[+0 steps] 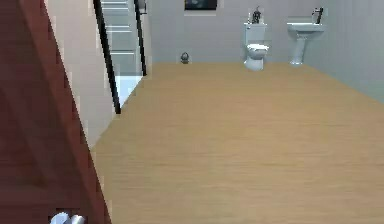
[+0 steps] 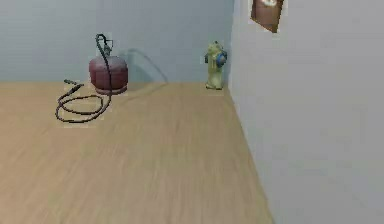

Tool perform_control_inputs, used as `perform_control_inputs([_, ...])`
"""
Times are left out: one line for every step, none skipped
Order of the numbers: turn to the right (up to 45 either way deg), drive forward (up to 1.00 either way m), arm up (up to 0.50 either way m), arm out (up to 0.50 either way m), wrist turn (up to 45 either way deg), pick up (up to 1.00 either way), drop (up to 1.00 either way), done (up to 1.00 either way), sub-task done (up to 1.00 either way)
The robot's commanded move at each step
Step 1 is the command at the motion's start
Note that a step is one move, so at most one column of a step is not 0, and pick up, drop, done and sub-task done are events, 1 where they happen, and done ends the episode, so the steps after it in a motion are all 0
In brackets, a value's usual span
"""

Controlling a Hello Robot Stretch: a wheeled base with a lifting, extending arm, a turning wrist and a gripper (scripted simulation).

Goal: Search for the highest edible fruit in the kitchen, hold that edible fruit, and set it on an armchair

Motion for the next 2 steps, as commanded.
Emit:
perform_control_inputs([45.0,0.0,0.0,0.0,0.0,0.0,0.0,0.0,0.0])
perform_control_inputs([45.0,0.0,0.0,0.0,0.0,0.0,0.0,0.0,0.0])
